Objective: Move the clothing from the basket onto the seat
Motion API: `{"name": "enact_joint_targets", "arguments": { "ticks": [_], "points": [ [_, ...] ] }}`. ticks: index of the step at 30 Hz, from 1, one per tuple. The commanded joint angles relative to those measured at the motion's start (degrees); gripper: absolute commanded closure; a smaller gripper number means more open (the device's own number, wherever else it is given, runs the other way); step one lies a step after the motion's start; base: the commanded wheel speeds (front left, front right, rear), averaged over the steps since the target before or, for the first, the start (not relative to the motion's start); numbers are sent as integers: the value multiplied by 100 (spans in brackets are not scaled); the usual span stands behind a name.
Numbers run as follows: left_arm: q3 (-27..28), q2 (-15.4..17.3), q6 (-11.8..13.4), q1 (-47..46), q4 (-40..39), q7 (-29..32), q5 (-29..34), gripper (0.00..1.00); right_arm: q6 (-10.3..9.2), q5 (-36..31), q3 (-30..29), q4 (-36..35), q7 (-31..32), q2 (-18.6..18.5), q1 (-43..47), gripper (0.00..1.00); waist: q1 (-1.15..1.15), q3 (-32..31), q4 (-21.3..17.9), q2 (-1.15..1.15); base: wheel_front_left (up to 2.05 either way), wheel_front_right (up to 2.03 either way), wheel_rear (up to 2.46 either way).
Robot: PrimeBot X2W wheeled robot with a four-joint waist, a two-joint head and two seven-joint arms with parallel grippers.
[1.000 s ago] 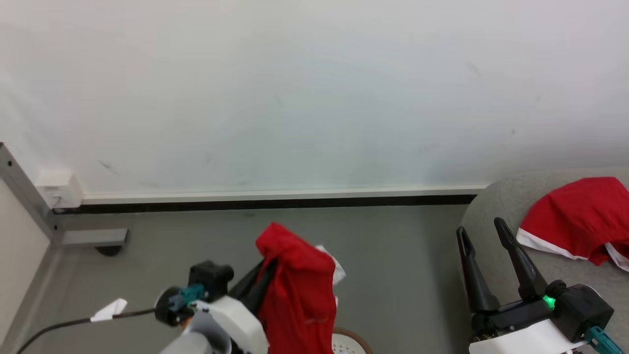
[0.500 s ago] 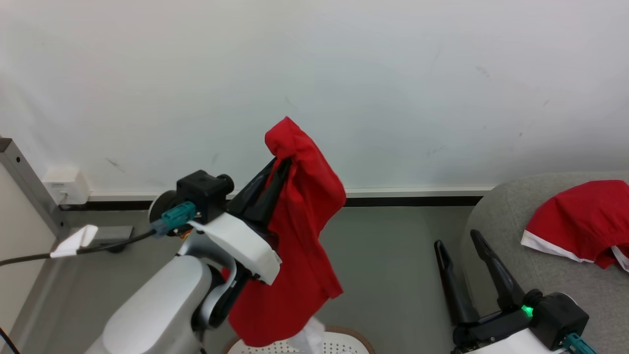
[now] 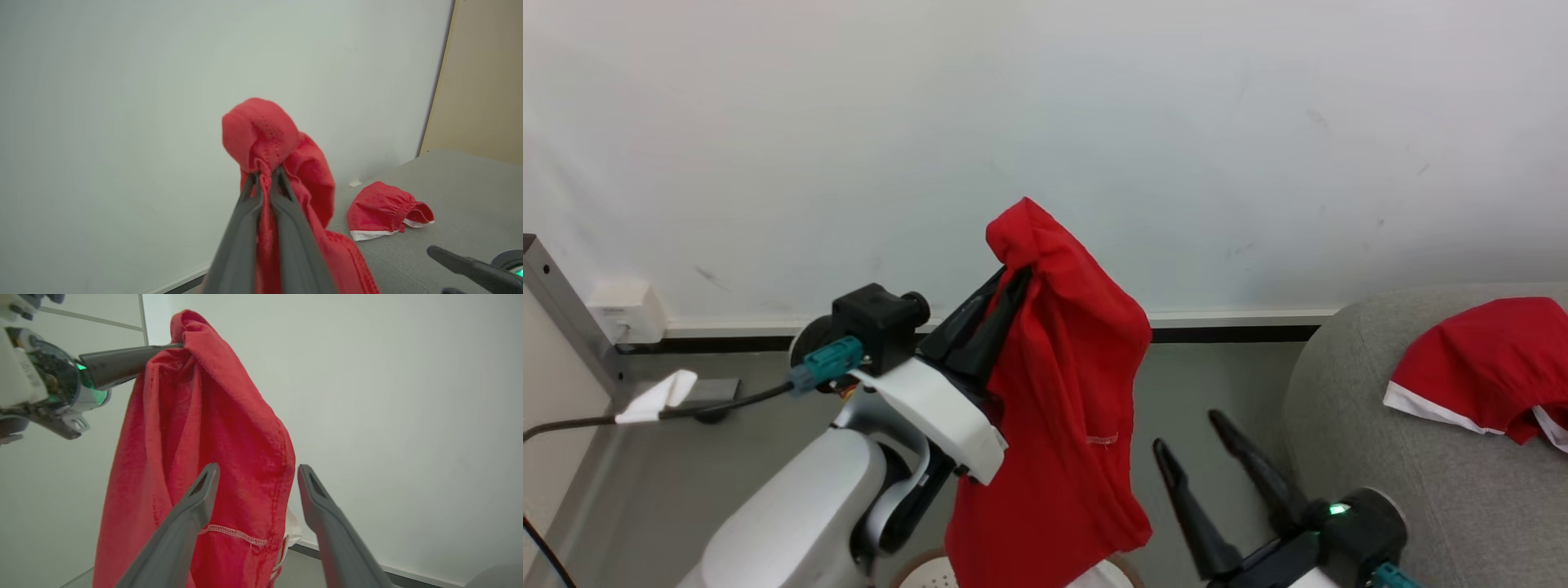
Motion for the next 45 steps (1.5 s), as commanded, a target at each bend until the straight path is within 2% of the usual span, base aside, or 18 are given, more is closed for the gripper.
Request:
{"name": "enact_joint_targets", "arguments": {
  "ticks": [1, 8, 21, 31, 32, 33, 38, 45],
  "points": [
    [-2, -9, -15, 48, -15, -10, -50, 100, -15, 37, 78, 29, 4, -21, -62, 0, 0, -3, 16, 0, 0, 0, 0],
    [-181, -164, -119, -34, 119, 29, -38, 100, -15, 262, 943, 379, 4, 63, -383, 0, 0, -34, 235, 0, 0, 0, 0],
    [-704, -503, -310, -143, -3, 216, 114, 100, -15, 722, 1566, 1913, 20, 125, -1027, 0, 0, -173, 1153, 0, 0, 0, 0],
    [-991, -797, -328, -97, -190, 338, 54, 100, -15, 1635, 2292, 2916, 2, 190, -1505, 1, 0, -286, 1746, 0, 0, 0, 0],
    [-1002, -806, -321, -84, -192, 343, 49, 100, -15, 1729, 2323, 2984, 1, 199, -1533, 75, 0, -293, 1781, 0, 0, 0, 0],
    [-1006, -804, -311, -67, -192, 341, 43, 100, -15, 1768, 2328, 2987, -1, 208, -1587, 100, 0, -298, 1807, 0, 0, 0, 0],
    [-975, -708, -266, 11, -155, 307, 19, 100, -15, 1825, 2093, 2767, -4, 232, -1544, 100, 0, -307, 1831, 0, 0, 0, 0],
    [-874, -556, -148, 119, -181, 235, -24, 100, -15, 1642, 1860, 2595, -5, 184, -1386, 100, 0, -303, 1621, 0, 0, 0, 0]
  ]
}}
